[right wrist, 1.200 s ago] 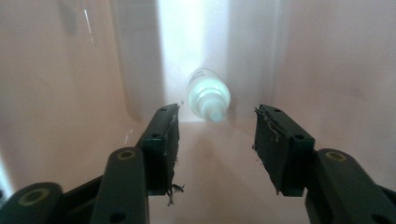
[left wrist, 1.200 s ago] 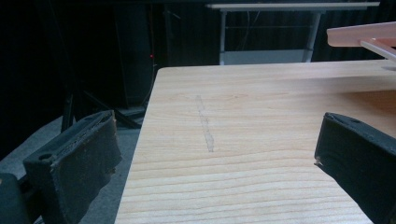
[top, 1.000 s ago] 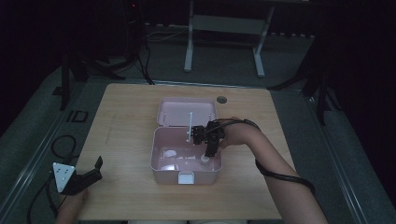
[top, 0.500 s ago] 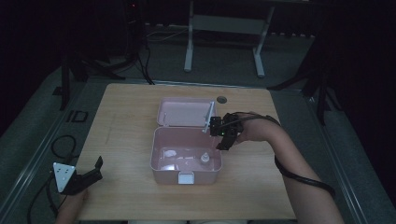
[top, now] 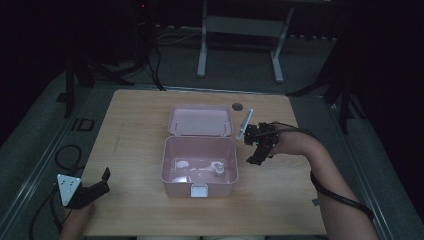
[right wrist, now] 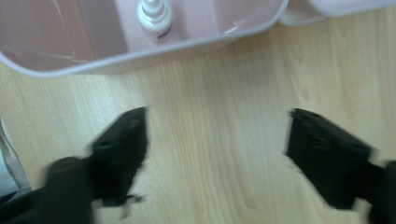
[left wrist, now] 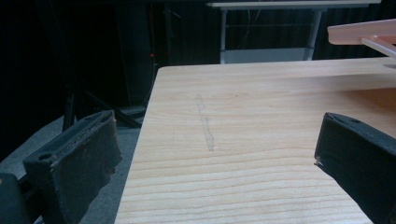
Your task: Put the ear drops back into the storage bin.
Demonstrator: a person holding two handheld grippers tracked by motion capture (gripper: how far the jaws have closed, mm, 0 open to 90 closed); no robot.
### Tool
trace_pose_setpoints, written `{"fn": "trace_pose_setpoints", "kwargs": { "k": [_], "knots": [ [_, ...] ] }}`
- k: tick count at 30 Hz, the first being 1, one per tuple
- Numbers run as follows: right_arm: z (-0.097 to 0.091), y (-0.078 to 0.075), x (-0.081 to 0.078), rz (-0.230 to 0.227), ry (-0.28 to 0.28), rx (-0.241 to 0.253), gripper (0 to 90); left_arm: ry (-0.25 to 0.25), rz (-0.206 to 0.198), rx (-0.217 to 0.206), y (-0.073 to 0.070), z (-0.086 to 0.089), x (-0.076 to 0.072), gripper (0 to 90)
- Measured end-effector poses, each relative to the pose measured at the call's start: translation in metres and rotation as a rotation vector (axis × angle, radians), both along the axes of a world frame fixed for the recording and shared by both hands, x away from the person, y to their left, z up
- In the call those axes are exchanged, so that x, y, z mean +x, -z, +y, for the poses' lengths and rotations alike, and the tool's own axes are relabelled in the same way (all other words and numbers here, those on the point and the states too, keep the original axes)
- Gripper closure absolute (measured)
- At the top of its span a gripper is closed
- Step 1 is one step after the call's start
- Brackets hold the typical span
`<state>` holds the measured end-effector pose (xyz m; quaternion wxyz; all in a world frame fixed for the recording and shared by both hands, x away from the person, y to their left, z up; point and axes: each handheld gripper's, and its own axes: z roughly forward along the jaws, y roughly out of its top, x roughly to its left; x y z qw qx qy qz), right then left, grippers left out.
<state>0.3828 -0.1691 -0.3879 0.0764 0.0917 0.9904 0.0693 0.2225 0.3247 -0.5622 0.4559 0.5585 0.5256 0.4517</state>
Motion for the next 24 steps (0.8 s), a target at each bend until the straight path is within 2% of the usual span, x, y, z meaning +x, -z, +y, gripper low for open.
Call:
{"fn": "trace_pose_setpoints", "kwargs": {
  "k": [1, 3, 7, 8, 10, 11, 12, 15, 17, 18, 19, 20, 24],
  "knots": [
    [-0.005, 0.006, 0.002, -0.002, 0.016, 0.008, 13.6, 0.000, 0.001, 0.000, 0.000, 0.000, 0.000, 0.3],
    [-0.011, 0.013, 0.003, 0.009, 0.030, 0.027, 13.3, 0.000, 0.001, -0.001, 0.000, 0.000, 0.000, 0.3],
    [-0.022, 0.029, 0.006, -0.005, 0.081, 0.052, 13.3, -0.001, 0.000, 0.000, 0.000, 0.000, 0.000, 0.3],
    [-0.022, 0.029, 0.006, -0.005, 0.081, 0.052, 13.3, 0.000, 0.000, -0.001, 0.000, 0.000, 0.000, 0.3],
    [-0.028, 0.039, 0.010, -0.026, 0.130, 0.078, 13.3, -0.001, 0.001, 0.000, 0.000, 0.000, 0.000, 0.3],
    [-0.028, 0.039, 0.010, -0.026, 0.130, 0.078, 13.3, -0.001, 0.001, 0.001, 0.000, 0.000, 0.000, 0.3],
    [-0.030, 0.043, 0.011, -0.049, 0.142, 0.082, 13.6, -0.001, 0.001, 0.001, 0.000, 0.000, 0.000, 0.3],
    [-0.034, 0.053, 0.014, -0.080, 0.202, 0.113, 13.7, -0.001, 0.001, 0.000, 0.000, 0.000, 0.000, 0.3],
    [-0.036, 0.063, 0.014, -0.096, 0.223, 0.111, 13.7, 0.000, 0.000, 0.000, 0.000, 0.000, 0.000, 0.3],
    [-0.038, 0.073, 0.014, -0.100, 0.228, 0.104, 13.7, 0.000, 0.001, -0.001, 0.000, 0.000, 0.000, 0.3],
    [-0.038, 0.073, 0.014, -0.100, 0.228, 0.104, 13.7, 0.000, 0.001, -0.001, 0.000, 0.000, 0.000, 0.3],
    [-0.040, 0.083, 0.014, -0.086, 0.236, 0.105, 13.7, 0.000, 0.001, -0.001, 0.000, 0.000, 0.000, 0.3],
    [-0.042, 0.093, 0.014, -0.072, 0.251, 0.113, 13.8, 0.001, 0.001, -0.002, 0.000, 0.000, 0.000, 0.3]
  ]
}}
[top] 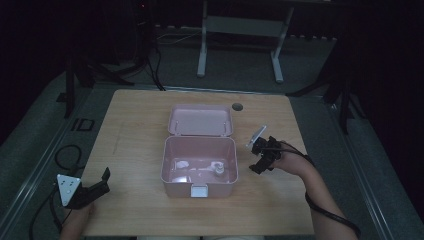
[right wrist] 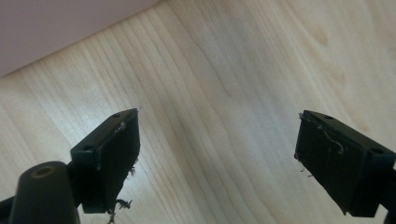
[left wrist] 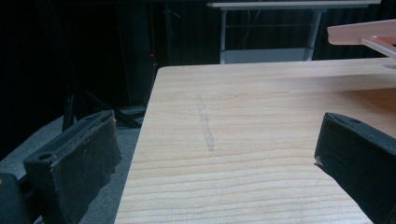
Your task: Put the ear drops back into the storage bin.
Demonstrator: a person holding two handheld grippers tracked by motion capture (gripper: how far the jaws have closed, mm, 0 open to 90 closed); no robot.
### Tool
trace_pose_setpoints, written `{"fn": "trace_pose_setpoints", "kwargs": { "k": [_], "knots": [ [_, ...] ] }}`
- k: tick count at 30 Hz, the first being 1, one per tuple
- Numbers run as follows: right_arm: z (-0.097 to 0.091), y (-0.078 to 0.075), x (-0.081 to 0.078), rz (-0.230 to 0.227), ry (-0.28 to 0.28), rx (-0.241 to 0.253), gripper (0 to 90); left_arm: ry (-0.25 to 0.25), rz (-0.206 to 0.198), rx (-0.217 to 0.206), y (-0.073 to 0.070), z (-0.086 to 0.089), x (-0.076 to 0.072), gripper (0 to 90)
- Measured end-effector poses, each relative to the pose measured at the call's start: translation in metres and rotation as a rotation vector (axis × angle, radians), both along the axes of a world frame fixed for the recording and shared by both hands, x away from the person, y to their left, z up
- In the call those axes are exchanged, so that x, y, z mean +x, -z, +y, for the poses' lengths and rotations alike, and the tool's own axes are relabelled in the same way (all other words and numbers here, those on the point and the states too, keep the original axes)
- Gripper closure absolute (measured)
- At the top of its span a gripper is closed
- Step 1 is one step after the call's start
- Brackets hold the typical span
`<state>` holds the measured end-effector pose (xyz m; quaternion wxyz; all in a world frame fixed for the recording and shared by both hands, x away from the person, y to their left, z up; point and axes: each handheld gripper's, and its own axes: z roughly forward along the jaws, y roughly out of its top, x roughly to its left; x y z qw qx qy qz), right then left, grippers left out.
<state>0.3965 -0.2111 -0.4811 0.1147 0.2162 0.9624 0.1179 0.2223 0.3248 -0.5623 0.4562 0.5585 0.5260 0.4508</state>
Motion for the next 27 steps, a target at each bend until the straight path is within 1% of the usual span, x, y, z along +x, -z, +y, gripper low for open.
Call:
{"fn": "trace_pose_setpoints", "kwargs": {
  "k": [2, 3, 4, 5, 6, 7, 9, 10, 11, 12, 13, 14, 17, 18, 19, 20, 21, 22, 23, 27],
  "knots": [
    [-0.002, 0.005, -0.001, -0.005, 0.017, 0.018, 13.7, 0.000, 0.000, 0.000, 0.000, 0.000, 0.000, 0.3],
    [-0.003, 0.007, -0.001, -0.012, 0.035, 0.034, 13.8, 0.001, 0.000, 0.000, 0.000, 0.000, 0.000, 0.3],
    [-0.007, 0.012, -0.002, -0.024, 0.071, 0.071, 13.7, 0.001, -0.001, 0.000, 0.000, 0.000, 0.000, 0.3],
    [-0.007, 0.012, -0.002, -0.024, 0.071, 0.071, 13.7, 0.001, 0.000, 0.000, 0.000, 0.000, 0.000, 0.3],
    [-0.009, 0.014, -0.003, -0.039, 0.079, 0.081, 13.7, 0.001, 0.000, 0.000, 0.000, 0.000, 0.000, 0.3],
    [-0.011, 0.016, -0.004, -0.062, 0.101, 0.094, 13.7, 0.002, 0.000, 0.000, 0.000, 0.000, 0.000, 0.3],
    [-0.016, 0.019, -0.007, -0.089, 0.143, 0.133, 13.4, 0.002, -0.001, 0.000, 0.000, 0.000, 0.000, 0.3],
    [-0.020, 0.021, -0.009, -0.113, 0.165, 0.154, 13.3, 0.001, -0.001, 0.000, 0.000, 0.000, 0.000, 0.3],
    [-0.027, 0.025, -0.012, -0.145, 0.210, 0.194, 13.2, 0.001, 0.000, 0.000, 0.000, 0.000, 0.000, 0.3],
    [-0.030, 0.027, -0.014, -0.154, 0.223, 0.210, 12.6, 0.002, 0.000, -0.001, 0.000, 0.000, 0.000, 0.3],
    [-0.034, 0.029, -0.016, -0.175, 0.240, 0.219, 12.5, 0.002, 0.000, 0.000, 0.000, 0.000, 0.000, 0.3],
    [-0.034, 0.029, -0.016, -0.175, 0.240, 0.219, 12.5, 0.002, -0.001, 0.000, 0.000, 0.000, 0.000, 0.3],
    [-0.045, 0.035, -0.021, -0.211, 0.299, 0.232, 12.5, 0.001, 0.000, -0.002, 0.000, 0.001, -0.001, 0.3],
    [-0.049, 0.037, -0.023, -0.225, 0.325, 0.245, 12.5, 0.001, 0.000, -0.002, 0.000, 0.001, -0.001, 0.3],
    [-0.052, 0.038, -0.024, -0.223, 0.351, 0.261, 12.5, 0.001, 0.000, -0.002, 0.000, 0.001, 0.000, 0.3],
    [-0.059, 0.041, -0.028, -0.246, 0.396, 0.293, 12.5, 0.001, -0.001, -0.001, 0.000, 0.001, 0.000, 0.3],
    [-0.059, 0.041, -0.028, -0.246, 0.396, 0.293, 12.5, 0.001, -0.001, -0.002, 0.000, 0.000, 0.000, 0.3],
    [-0.065, 0.044, -0.032, -0.254, 0.433, 0.319, 12.5, 0.001, -0.001, -0.002, 0.000, 0.000, 0.000, 0.3],
    [-0.065, 0.044, -0.032, -0.254, 0.433, 0.319, 12.5, 0.001, 0.000, -0.002, 0.000, 0.001, 0.000, 0.3],
    [-0.072, 0.049, -0.041, -0.301, 0.489, 0.342, 12.6, 0.000, -0.001, -0.001, 0.000, 0.000, 0.000, 0.3]
  ]
}}
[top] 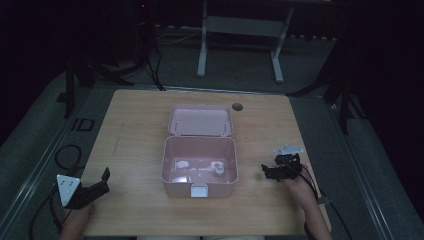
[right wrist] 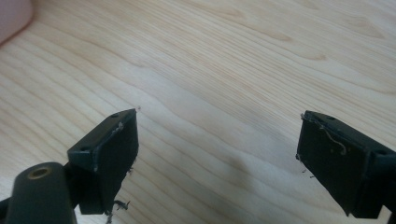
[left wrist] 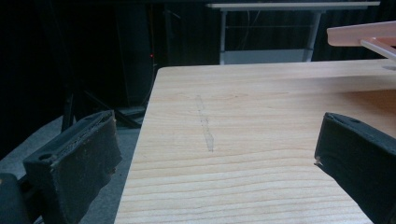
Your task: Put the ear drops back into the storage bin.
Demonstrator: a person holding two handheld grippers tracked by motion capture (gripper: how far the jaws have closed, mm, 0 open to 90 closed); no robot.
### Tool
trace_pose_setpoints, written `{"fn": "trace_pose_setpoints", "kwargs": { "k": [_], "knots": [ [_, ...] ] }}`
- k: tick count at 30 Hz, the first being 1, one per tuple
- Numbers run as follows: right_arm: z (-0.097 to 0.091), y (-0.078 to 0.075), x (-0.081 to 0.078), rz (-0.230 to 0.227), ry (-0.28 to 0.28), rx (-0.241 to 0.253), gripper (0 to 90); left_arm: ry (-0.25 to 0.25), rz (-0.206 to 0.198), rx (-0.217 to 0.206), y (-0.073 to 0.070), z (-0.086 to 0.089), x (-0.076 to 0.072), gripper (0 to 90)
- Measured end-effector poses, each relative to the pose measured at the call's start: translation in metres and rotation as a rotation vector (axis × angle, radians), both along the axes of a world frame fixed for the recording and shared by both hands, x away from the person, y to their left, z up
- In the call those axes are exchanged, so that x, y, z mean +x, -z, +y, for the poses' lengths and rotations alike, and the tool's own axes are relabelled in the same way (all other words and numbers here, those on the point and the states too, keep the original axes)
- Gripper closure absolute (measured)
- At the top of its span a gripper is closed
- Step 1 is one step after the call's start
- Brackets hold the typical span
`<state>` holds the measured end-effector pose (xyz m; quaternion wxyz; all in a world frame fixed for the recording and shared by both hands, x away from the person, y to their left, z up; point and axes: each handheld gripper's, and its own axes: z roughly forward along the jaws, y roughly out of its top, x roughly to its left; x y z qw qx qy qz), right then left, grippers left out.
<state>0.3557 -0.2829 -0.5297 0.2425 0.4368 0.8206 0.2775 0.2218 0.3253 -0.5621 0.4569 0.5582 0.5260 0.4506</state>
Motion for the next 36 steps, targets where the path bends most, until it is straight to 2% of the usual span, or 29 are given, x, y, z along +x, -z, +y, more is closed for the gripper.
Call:
{"fn": "trace_pose_setpoints", "kwargs": {
  "k": [2, 3, 7, 9, 11, 13, 16, 20, 25, 29, 33, 36],
  "knots": [
    [-0.006, 0.002, -0.007, -0.024, 0.054, 0.044, 12.6, 0.001, 0.000, 0.000, 0.000, 0.000, 0.000, 0.3],
    [-0.006, 0.002, -0.007, -0.024, 0.054, 0.044, 12.6, 0.001, 0.000, -0.001, 0.000, 0.000, 0.000, 0.3],
    [-0.013, 0.006, -0.017, -0.062, 0.120, 0.085, 12.6, 0.002, 0.000, 0.000, 0.000, 0.000, 0.000, 0.3],
    [-0.016, 0.007, -0.023, -0.069, 0.135, 0.109, 12.6, 0.002, 0.001, -0.001, 0.000, 0.000, 0.000, 0.3],
    [-0.018, 0.008, -0.027, -0.087, 0.144, 0.112, 13.1, 0.002, 0.000, -0.002, 0.000, 0.000, 0.000, 0.3],
    [-0.020, 0.010, -0.032, -0.104, 0.148, 0.091, 13.2, 0.002, 0.000, -0.001, 0.000, 0.000, 0.000, 0.3],
    [-0.022, 0.012, -0.037, -0.098, 0.167, 0.085, 13.2, 0.002, 0.000, -0.001, 0.000, 0.000, 0.000, 0.3],
    [-0.026, 0.014, -0.044, -0.098, 0.202, 0.111, 13.2, 0.003, 0.000, -0.003, 0.000, 0.000, 0.000, 0.3],
    [-0.031, 0.015, -0.052, -0.121, 0.228, 0.125, 13.2, 0.006, 0.000, -0.002, 0.000, 0.000, 0.000, 0.3],
    [-0.039, 0.014, -0.062, -0.163, 0.283, 0.163, 13.4, 0.007, -0.002, -0.006, 0.000, 0.001, 0.000, 0.3],
    [-0.047, 0.014, -0.070, -0.197, 0.314, 0.208, 13.6, 0.008, -0.002, -0.005, 0.000, 0.001, 0.000, 0.3],
    [-0.050, 0.013, -0.071, -0.213, 0.331, 0.210, 13.7, 0.009, -0.003, -0.009, 0.000, 0.001, 0.000, 0.3]
  ]
}}
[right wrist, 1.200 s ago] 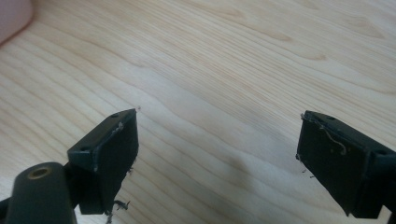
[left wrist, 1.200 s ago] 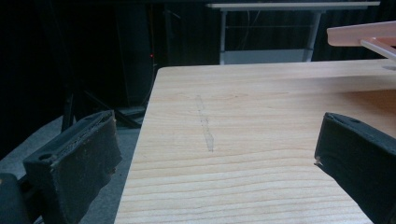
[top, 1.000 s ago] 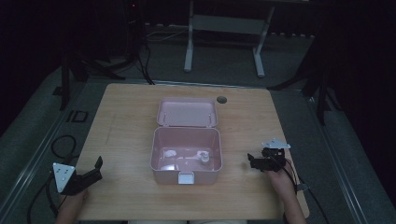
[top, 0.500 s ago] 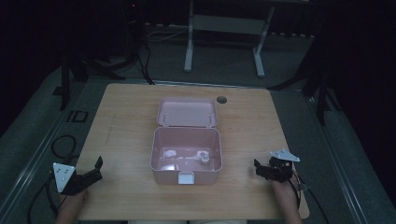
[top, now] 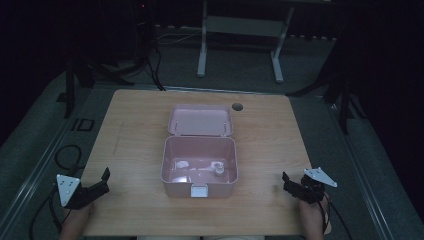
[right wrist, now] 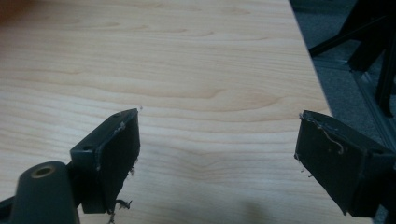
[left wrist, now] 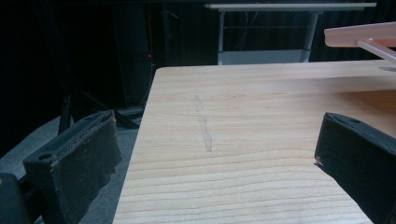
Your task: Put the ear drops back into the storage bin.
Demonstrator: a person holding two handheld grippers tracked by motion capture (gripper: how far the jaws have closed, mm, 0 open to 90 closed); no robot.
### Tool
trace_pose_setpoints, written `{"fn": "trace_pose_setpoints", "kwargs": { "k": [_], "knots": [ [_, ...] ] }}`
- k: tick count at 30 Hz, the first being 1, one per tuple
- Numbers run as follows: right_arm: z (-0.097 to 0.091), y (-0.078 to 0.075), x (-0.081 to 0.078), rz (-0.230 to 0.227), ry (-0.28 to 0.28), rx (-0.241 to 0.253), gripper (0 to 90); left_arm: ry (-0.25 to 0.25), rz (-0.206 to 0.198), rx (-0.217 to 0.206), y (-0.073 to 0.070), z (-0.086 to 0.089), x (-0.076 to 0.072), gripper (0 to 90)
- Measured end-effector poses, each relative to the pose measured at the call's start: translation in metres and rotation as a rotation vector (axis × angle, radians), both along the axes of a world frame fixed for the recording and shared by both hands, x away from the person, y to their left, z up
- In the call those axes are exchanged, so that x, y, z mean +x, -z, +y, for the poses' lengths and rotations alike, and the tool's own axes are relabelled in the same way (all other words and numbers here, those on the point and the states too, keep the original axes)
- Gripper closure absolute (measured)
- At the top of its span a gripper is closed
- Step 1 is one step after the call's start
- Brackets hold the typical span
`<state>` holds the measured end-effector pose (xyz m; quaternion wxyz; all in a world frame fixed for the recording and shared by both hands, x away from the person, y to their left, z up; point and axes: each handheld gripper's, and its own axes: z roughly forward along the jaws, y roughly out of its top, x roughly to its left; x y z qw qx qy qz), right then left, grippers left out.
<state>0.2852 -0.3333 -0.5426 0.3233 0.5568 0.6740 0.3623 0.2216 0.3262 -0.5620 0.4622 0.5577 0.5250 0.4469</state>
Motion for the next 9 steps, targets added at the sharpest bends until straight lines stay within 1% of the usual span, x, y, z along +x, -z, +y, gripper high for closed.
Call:
{"fn": "trace_pose_setpoints", "kwargs": {
  "k": [1, 3, 6, 8, 9],
  "knots": [
    [-0.0004, 0.0004, -0.0001, -0.002, 0.008, 0.006, 13.7, 0.000, -0.001, -0.002, 0.0000, 0.0001, 0.0000, 0.3],
    [-0.0007, 0.0014, 0.0007, 0.006, 0.007, 0.000, 13.9, -0.001, 0.000, -0.003, 0.0000, 0.0002, 0.0002, 0.3],
    [0.0020, 0.0039, 0.0016, 0.015, -0.004, -0.020, 13.9, -0.001, 0.001, 0.000, 0.0000, -0.0001, 0.0003, 0.3],
    [0.0028, 0.0039, 0.0016, 0.011, -0.005, -0.022, 13.8, 0.000, 0.001, 0.000, 0.0000, -0.0001, 0.0002, 0.3],
    [0.0033, 0.0034, 0.0017, 0.012, -0.006, -0.032, 13.8, -0.001, 0.001, 0.000, 0.0000, 0.0000, 0.0002, 0.3]
  ]
}}
